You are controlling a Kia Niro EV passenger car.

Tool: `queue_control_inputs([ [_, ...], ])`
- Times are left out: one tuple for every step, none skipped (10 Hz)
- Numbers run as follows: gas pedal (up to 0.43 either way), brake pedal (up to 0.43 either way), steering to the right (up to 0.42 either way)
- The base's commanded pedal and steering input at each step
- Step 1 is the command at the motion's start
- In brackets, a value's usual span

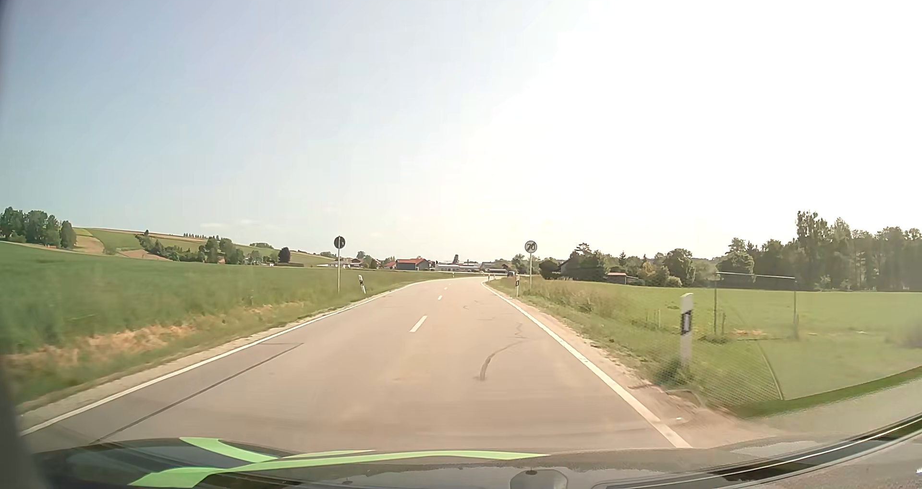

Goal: Follow the waypoints while adhering to traffic rules and regulations

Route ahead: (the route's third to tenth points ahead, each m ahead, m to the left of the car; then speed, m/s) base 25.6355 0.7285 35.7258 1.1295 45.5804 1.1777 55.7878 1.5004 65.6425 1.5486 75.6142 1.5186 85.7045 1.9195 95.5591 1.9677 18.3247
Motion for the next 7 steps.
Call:
queue_control_inputs([
  [0.130,0.000,-0.013],
  [0.138,0.000,-0.015],
  [0.138,0.000,-0.018],
  [0.138,0.000,-0.019],
  [0.130,0.000,-0.019],
  [0.130,0.000,-0.019],
  [0.130,0.000,-0.019],
])
